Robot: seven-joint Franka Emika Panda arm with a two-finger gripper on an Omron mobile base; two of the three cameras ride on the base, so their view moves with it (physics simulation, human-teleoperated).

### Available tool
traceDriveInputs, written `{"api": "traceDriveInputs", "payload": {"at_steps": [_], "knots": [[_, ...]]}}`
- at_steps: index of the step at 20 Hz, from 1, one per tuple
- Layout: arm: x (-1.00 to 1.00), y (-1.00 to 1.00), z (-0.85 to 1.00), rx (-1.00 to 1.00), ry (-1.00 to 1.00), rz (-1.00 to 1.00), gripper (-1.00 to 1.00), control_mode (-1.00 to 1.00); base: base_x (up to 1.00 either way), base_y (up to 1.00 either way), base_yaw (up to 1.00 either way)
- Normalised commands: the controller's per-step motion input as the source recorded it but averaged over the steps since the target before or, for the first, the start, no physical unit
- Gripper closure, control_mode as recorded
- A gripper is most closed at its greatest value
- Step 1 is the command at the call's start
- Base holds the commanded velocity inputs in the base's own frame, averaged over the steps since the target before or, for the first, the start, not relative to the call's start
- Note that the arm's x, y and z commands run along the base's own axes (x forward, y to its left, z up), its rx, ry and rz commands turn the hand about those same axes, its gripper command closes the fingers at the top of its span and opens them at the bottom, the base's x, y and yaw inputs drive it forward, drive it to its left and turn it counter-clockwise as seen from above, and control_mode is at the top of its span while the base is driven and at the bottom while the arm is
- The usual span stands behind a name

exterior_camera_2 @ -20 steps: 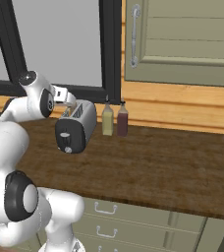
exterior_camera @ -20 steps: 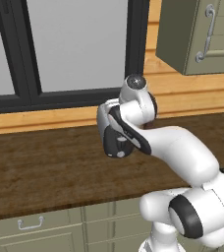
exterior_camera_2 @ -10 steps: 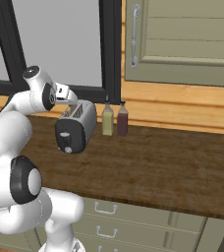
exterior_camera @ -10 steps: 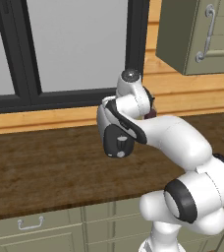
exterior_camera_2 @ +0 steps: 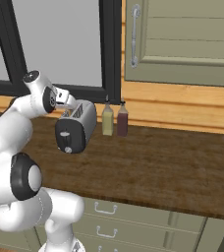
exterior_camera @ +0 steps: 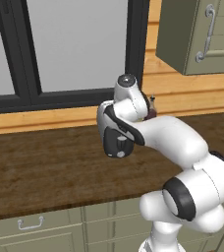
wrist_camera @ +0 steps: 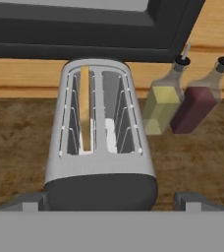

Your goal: Start the toaster. Once the lever pops up, take the bread to the plate on the dining counter.

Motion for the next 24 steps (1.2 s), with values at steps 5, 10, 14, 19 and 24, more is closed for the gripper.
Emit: {"api": "traceDriveInputs", "payload": {"at_steps": [5,10,14,19,24], "knots": [[0.23,0.00,-0.15,0.00,0.06,-0.03,-1.00,-1.00,0.00,0.00,0.00],[0.37,0.03,-0.09,0.00,0.06,-0.03,-1.00,-1.00,0.00,0.00,0.00],[0.33,0.09,-0.03,0.00,0.01,-0.02,-1.00,-1.00,0.00,0.00,0.00],[0.23,0.16,-0.03,0.00,0.01,-0.02,-1.00,-1.00,0.00,0.00,0.00],[0.11,0.05,-0.04,0.00,0.01,-0.02,-1.00,-1.00,0.00,0.00,0.00]]}}
